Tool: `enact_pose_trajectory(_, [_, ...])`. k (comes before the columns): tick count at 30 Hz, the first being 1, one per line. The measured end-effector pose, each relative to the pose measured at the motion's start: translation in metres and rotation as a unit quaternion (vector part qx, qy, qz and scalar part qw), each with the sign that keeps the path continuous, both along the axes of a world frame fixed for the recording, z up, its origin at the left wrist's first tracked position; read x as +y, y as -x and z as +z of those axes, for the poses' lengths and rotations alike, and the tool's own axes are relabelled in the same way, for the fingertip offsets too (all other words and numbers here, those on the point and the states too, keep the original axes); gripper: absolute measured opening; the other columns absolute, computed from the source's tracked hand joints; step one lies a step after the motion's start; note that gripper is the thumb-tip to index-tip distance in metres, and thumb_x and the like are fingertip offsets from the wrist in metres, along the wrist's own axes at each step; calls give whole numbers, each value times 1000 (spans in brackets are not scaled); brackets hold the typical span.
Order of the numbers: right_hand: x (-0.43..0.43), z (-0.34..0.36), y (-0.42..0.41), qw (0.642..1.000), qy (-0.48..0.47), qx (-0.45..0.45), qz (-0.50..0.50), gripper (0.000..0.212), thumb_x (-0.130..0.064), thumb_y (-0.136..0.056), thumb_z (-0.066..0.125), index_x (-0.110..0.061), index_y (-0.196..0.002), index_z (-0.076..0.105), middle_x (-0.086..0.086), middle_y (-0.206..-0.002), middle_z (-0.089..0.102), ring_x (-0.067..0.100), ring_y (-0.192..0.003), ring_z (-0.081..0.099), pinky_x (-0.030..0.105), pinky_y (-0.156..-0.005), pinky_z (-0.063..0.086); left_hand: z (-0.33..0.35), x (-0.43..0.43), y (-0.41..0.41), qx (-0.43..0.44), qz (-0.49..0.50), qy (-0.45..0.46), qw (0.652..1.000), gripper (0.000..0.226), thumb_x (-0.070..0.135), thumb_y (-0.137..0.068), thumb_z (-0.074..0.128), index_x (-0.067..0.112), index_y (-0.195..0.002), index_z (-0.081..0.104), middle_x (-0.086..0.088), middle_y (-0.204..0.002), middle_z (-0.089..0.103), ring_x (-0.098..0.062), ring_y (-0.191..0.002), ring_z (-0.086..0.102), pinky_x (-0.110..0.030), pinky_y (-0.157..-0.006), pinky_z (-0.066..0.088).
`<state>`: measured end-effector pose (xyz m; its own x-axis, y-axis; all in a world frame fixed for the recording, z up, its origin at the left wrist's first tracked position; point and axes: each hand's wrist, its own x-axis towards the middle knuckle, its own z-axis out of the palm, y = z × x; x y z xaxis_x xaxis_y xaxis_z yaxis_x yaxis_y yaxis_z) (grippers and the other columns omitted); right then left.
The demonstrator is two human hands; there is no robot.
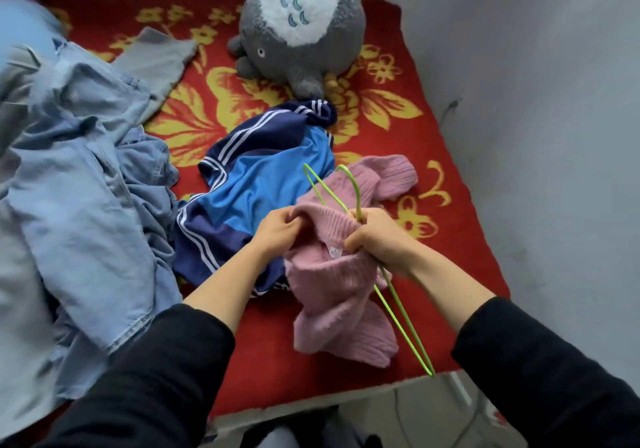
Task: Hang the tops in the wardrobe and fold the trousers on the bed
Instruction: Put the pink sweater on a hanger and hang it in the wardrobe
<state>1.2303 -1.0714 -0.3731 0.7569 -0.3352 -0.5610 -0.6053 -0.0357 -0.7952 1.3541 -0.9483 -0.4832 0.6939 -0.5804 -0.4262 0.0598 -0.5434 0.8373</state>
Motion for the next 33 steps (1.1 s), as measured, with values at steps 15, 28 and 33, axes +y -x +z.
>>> enact_pose_trajectory(15, [-60,145,4,882,471,11,13,7,-13,-77,58,-9,-81,56,19,-94,65,40,-97,61,33,-69,43,249,13,7,-154,211,249,933,30,20,-88,51,14,-60,60,0,-61,54,-15,-61,49,-33,-58,42])
enact_pose_trajectory(28, [-54,332,6,859,448,-239,-66,27,1,-80,53,-13,-59,46,3,-58,46,15,-54,41,26,-45,31,432,31,24,-183,252,353,883,23,28,-86,58,16,-67,64,-3,-67,60,-20,-63,57,-35,-61,51])
enact_pose_trajectory(33, [-53,281,1,876,434,-208,-39,26,1,-75,51,-13,-54,45,3,-54,46,19,-53,41,29,-45,27,386,35,14,-112,232,243,935,21,23,-87,57,12,-71,63,-5,-62,53,-18,-51,47,-25,-50,38])
